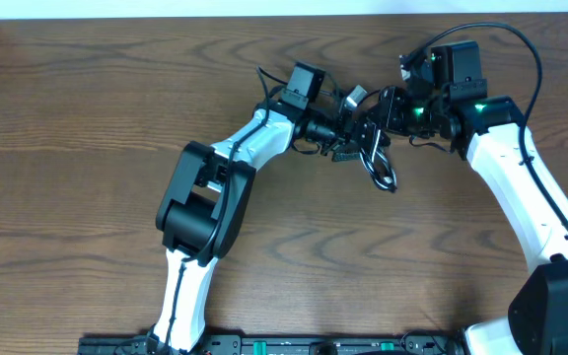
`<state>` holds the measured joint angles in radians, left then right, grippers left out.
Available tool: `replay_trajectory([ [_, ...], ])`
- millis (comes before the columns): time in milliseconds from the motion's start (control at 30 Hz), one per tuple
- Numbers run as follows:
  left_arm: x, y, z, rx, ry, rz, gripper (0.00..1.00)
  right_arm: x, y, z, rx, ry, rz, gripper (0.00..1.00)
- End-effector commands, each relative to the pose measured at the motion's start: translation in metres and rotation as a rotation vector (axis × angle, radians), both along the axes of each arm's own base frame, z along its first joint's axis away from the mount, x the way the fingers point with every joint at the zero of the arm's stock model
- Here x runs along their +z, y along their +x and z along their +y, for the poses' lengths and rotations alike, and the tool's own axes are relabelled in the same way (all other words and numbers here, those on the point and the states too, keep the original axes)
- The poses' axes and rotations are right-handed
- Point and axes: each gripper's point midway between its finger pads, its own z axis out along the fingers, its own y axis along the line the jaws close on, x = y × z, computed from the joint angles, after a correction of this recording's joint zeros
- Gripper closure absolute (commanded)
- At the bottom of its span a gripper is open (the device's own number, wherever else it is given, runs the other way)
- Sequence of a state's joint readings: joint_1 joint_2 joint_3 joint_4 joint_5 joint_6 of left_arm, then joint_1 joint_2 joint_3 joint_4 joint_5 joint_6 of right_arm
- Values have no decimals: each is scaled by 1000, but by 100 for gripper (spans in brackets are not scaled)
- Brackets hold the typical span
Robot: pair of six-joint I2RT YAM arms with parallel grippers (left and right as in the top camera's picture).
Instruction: Untangle cables
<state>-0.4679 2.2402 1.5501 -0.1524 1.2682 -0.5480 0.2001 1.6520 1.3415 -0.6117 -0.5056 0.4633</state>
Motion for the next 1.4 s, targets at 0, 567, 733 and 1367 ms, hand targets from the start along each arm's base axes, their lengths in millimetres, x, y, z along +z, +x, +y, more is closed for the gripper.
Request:
replay_trajectory([
  [0, 1, 2, -2, 4, 2, -1, 43, 13, 0, 8, 31, 25, -37, 99],
  [567, 36, 41, 49, 166, -20, 258, 93, -14, 5, -67, -141, -152, 39, 99],
  [733, 82, 46, 55, 238, -18, 196, 93, -18, 12, -88, -233, -247, 29, 99],
  [1367, 141, 46, 61, 315, -39, 86, 93, 25, 50, -16, -342, 41, -91, 99],
])
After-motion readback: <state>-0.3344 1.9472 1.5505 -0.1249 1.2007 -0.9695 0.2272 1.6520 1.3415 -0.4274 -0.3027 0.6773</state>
